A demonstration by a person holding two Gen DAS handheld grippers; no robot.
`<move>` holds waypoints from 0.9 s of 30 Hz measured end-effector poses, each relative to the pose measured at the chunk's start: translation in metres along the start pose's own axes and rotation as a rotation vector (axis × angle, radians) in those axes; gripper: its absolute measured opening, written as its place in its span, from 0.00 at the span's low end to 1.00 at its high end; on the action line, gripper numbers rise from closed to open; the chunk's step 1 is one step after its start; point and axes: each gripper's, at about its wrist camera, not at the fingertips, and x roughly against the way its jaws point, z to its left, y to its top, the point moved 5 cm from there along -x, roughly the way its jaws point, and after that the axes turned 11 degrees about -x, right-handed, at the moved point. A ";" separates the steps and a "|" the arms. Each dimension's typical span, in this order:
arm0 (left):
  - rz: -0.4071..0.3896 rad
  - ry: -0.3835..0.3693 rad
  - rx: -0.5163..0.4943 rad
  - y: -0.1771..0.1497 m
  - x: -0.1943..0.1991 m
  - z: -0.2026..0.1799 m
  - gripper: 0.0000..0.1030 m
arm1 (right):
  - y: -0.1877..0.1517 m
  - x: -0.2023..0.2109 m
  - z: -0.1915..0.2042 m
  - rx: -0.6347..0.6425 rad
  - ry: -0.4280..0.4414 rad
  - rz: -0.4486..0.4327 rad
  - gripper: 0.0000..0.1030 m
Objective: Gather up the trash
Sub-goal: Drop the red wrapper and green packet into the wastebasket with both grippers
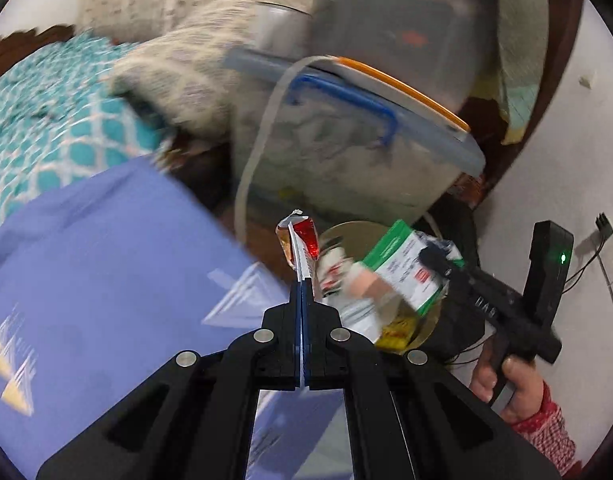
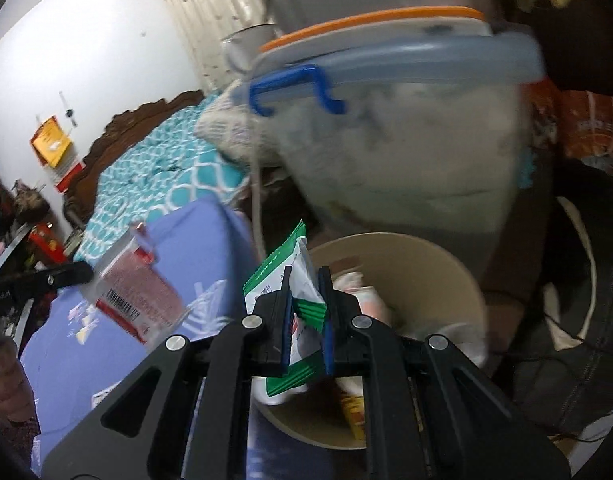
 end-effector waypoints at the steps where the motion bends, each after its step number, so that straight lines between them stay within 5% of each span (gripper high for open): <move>1: 0.007 -0.009 -0.018 0.010 -0.013 -0.011 0.00 | 0.000 -0.002 -0.005 0.001 -0.011 0.000 0.14; 7: 0.067 0.000 -0.123 0.038 -0.078 -0.057 0.00 | -0.009 -0.023 -0.020 -0.006 -0.055 0.020 0.16; 9: 0.118 -0.001 -0.142 0.036 -0.101 -0.064 0.01 | -0.012 -0.028 -0.029 -0.038 -0.050 0.040 0.25; 11: 0.183 0.014 -0.153 0.029 -0.125 -0.066 0.10 | -0.015 -0.034 -0.034 -0.064 -0.068 0.052 0.82; 12: 0.209 0.022 -0.156 0.024 -0.133 -0.066 0.18 | -0.016 -0.031 -0.036 -0.072 -0.059 0.028 0.86; 13: 0.237 0.039 -0.153 0.019 -0.140 -0.063 0.38 | -0.016 -0.025 -0.038 -0.073 -0.057 -0.015 0.85; 14: 0.241 0.053 -0.144 0.016 -0.142 -0.060 0.45 | -0.015 -0.019 -0.038 -0.071 -0.061 -0.040 0.85; 19: 0.204 0.069 -0.113 0.014 -0.122 -0.042 0.50 | -0.004 0.015 -0.033 -0.126 -0.023 -0.156 0.85; 27: 0.007 0.112 -0.115 0.006 -0.020 -0.042 0.69 | -0.025 0.072 0.013 -0.182 0.081 -0.241 0.86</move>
